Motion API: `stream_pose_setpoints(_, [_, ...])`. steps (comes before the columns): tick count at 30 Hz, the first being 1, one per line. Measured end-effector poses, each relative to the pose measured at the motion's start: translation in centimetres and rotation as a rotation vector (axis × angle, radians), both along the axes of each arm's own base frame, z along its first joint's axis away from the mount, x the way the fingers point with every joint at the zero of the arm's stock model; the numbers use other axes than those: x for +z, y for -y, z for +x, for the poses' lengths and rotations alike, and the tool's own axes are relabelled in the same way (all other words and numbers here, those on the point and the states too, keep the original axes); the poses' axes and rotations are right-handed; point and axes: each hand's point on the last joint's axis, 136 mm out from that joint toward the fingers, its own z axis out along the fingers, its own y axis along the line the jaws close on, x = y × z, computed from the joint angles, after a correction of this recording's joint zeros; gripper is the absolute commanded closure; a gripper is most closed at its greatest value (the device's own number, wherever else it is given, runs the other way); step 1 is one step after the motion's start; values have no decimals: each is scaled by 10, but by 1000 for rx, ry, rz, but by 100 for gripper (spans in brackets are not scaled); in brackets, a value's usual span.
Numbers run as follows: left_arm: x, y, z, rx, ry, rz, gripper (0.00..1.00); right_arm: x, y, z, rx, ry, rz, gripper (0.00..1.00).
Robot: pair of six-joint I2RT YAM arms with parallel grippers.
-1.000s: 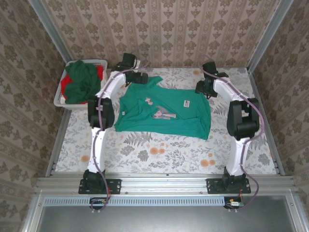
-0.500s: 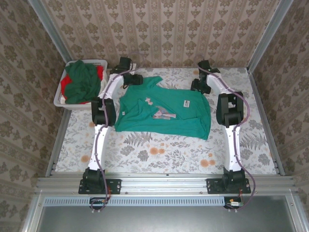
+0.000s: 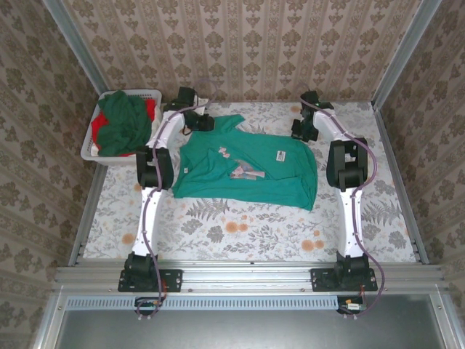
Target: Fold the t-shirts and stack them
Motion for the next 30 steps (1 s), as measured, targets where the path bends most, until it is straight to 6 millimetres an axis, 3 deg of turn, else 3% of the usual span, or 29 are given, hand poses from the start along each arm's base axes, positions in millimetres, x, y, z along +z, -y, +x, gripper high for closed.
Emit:
stream_pose_setpoints(2, [-4, -7, 0, 15, -3, 41, 30, 0, 0, -1, 1, 0, 4, 96])
stream_pose_setpoints(5, [-2, -19, 4, 70, 25, 130, 18, 2, -2, -8, 0, -5, 17, 100])
stream_pose_setpoints(12, [11, -34, 18, 176, 119, 321, 18, 4, -7, -23, 11, -7, 49, 100])
stream_pose_setpoints(15, [13, -31, 19, 187, 137, 348, 25, 2, -8, -26, 14, -6, 58, 100])
stream_pose_setpoints(17, [8, -32, 18, 194, 131, 358, 35, 1, -10, -27, 18, -2, 67, 100])
stream_pose_setpoints(20, [-6, -34, 20, 193, 110, 365, 39, 2, -13, -31, 25, 2, 86, 100])
stream_pose_setpoints(23, [-12, -34, 18, 181, 88, 346, 54, 10, -17, -35, 33, 13, 107, 100])
stream_pose_setpoints(25, [-13, -35, 15, 169, 68, 338, 72, 23, -19, -37, 39, 40, 122, 100])
stream_pose_setpoints(30, [-14, -39, 12, 148, 45, 310, 98, 68, -24, -39, 55, 133, 154, 100])
